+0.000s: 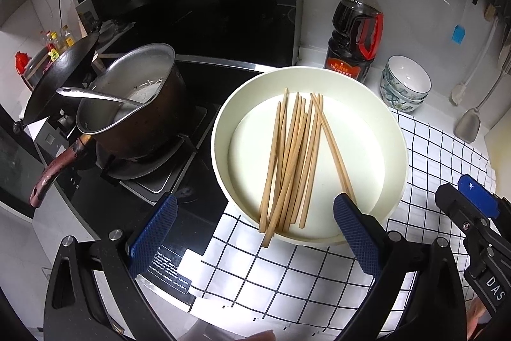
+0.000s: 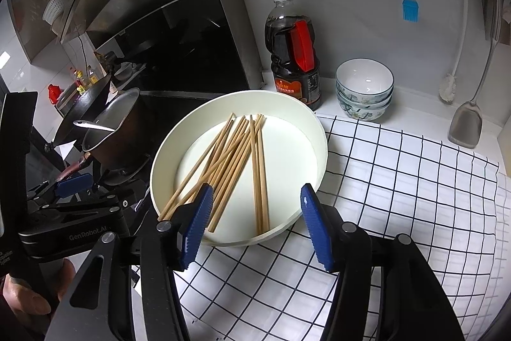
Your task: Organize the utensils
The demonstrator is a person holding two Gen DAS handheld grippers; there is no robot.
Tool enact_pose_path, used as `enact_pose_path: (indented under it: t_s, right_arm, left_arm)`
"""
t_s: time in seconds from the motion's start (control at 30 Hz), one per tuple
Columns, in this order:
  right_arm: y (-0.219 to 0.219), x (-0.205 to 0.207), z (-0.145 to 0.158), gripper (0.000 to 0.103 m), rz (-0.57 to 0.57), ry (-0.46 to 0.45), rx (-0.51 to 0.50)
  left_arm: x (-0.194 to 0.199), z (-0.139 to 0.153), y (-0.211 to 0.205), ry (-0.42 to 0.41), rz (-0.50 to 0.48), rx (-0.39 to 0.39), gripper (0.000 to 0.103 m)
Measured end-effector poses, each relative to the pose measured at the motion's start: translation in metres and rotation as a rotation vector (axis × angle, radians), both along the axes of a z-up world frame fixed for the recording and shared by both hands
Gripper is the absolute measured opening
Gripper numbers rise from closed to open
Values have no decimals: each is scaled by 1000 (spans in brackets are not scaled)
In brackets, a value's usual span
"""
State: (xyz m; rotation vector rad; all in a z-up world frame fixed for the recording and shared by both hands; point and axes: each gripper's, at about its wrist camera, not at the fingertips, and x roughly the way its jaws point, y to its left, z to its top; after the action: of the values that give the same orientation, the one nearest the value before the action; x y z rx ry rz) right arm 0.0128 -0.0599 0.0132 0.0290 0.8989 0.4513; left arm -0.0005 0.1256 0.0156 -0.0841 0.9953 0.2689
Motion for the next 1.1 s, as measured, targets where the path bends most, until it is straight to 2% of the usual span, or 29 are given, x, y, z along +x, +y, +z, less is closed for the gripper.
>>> enact_pose_path:
  t_s: [1.1]
  right_arm:
    - [-1,-5,-2,55,3,3,-1]
  left_arm:
    - [-4,2,-6,2,-2,17,97]
